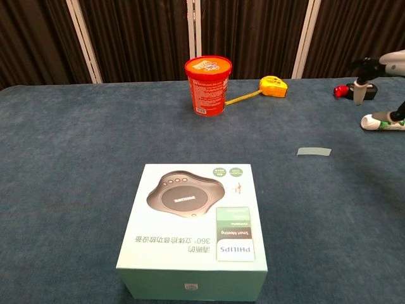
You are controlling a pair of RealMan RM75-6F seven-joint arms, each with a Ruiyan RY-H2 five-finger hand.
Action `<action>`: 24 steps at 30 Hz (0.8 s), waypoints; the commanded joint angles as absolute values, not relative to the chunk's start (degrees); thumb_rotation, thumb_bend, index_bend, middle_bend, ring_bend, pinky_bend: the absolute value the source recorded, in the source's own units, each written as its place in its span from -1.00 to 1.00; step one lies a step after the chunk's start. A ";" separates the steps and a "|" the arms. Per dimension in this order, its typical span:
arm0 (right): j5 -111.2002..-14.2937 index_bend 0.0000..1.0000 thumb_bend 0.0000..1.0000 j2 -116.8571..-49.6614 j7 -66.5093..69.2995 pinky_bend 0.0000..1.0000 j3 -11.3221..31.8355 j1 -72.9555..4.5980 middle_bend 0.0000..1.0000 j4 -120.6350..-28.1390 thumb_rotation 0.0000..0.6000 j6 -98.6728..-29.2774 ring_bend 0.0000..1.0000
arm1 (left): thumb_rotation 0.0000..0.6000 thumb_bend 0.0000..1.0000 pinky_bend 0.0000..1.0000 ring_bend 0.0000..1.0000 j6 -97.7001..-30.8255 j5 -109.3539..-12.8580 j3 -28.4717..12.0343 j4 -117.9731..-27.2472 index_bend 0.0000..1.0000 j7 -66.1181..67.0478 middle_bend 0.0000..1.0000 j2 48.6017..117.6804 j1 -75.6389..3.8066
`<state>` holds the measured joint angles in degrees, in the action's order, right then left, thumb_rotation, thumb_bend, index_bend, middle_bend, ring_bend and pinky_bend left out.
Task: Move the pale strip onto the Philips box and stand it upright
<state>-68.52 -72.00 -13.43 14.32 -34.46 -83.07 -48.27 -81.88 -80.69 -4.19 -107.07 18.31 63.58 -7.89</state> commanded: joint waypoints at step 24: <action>-64.14 0.01 -0.35 -91.16 -12.27 -1.00 10.39 -41.68 -1.00 -58.53 1.00 -42.09 -1.00 | 1.00 -1.00 -1.00 -1.00 -80.42 -76.00 -4.99 -105.80 -1.00 20.52 -1.00 65.01 -9.40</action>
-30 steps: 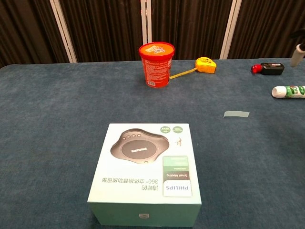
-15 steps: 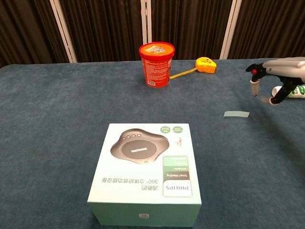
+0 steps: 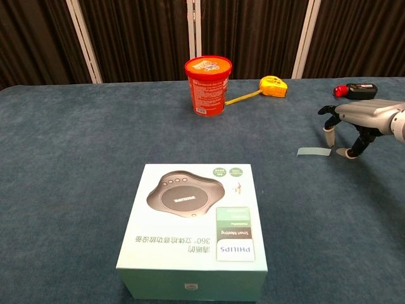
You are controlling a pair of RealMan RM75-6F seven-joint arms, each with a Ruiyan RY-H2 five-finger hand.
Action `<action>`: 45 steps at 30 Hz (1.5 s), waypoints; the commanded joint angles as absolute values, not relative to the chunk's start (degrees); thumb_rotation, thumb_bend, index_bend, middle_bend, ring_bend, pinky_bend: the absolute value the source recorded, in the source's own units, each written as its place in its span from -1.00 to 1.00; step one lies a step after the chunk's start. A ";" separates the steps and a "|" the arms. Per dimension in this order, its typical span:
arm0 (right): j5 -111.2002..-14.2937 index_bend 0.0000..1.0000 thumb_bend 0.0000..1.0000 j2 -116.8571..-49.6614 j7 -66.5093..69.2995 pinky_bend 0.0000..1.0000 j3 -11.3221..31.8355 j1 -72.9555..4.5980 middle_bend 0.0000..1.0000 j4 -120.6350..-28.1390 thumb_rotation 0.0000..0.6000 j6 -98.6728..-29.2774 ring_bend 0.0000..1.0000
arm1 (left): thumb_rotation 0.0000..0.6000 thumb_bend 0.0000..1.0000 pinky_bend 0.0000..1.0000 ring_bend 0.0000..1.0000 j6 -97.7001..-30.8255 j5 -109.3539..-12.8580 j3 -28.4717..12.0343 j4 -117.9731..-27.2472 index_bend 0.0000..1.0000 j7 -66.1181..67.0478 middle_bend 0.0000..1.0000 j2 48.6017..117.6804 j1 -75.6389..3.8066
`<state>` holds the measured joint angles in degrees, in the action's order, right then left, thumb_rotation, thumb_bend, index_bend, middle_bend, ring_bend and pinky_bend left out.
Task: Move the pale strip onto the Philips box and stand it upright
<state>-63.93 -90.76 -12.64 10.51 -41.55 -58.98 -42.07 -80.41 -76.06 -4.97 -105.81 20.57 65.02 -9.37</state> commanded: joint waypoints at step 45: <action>-73.24 0.36 -0.13 -71.72 -11.78 -1.00 13.34 -47.75 -0.97 -91.84 1.00 -41.63 -1.00 | 1.00 -1.00 -1.00 -1.00 -79.34 -75.03 -4.75 -106.03 -1.00 17.43 -1.00 63.70 -10.28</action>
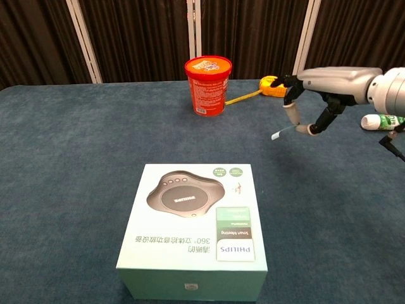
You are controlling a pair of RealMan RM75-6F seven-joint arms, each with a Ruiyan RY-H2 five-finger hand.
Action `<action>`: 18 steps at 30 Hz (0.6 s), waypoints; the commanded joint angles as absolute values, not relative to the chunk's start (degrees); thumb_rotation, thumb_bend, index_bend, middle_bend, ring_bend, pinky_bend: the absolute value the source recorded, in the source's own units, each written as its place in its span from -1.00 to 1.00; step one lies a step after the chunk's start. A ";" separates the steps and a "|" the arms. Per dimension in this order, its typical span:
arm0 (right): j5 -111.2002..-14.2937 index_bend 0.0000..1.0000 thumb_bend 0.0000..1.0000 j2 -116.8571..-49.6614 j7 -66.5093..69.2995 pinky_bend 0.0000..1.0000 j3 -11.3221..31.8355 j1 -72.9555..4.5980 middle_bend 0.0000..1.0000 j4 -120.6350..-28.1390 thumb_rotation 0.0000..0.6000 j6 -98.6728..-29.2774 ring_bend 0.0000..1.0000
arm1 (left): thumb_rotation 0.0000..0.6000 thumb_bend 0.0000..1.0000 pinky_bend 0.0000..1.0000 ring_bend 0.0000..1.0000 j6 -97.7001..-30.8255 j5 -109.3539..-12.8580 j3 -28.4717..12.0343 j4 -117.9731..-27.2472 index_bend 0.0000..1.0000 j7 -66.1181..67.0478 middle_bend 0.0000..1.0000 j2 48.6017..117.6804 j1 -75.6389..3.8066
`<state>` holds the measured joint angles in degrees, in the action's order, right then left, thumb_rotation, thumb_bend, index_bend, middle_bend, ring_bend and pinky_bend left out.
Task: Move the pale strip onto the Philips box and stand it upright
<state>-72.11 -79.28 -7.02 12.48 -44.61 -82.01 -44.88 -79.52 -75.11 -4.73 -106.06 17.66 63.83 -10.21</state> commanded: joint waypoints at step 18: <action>-65.54 0.37 -0.09 -66.18 -33.12 -1.00 9.44 -57.32 -1.00 -108.86 1.00 -36.96 -1.00 | 1.00 -1.00 -1.00 -1.00 -78.53 -74.89 -4.55 -105.95 -1.00 15.91 -1.00 63.07 -10.64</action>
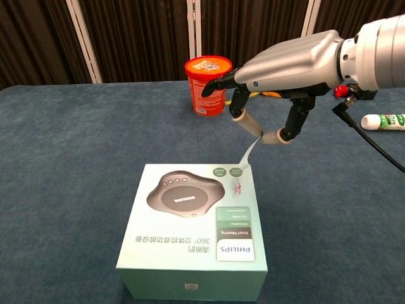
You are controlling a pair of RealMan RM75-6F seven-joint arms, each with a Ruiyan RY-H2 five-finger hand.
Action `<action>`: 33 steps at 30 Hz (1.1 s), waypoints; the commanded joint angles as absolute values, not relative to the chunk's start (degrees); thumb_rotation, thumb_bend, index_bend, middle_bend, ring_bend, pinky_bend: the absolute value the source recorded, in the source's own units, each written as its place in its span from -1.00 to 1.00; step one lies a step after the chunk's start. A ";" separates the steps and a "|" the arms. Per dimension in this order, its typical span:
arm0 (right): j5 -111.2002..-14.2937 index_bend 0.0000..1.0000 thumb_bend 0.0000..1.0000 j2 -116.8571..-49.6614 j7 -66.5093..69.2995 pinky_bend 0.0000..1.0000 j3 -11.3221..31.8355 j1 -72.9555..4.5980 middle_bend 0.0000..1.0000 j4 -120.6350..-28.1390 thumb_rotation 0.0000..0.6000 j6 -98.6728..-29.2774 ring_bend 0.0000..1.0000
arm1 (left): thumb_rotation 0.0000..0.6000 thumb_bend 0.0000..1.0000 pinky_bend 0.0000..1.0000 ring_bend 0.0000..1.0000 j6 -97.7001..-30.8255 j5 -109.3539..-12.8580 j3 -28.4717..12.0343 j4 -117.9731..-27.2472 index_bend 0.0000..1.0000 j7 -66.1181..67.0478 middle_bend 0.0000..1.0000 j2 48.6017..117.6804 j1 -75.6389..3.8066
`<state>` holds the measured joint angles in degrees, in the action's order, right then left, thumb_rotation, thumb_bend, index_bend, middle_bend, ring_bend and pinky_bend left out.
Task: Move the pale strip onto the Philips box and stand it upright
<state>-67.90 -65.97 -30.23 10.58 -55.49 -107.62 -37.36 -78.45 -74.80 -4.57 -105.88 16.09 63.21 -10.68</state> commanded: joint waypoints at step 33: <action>-57.69 -1.00 -0.98 -67.37 -40.95 -1.00 3.63 -63.00 -1.00 -115.43 1.00 -51.69 -1.00 | 1.00 -1.00 -1.00 -1.00 -78.03 -74.64 -4.29 -106.14 -1.00 14.71 -1.00 62.63 -10.91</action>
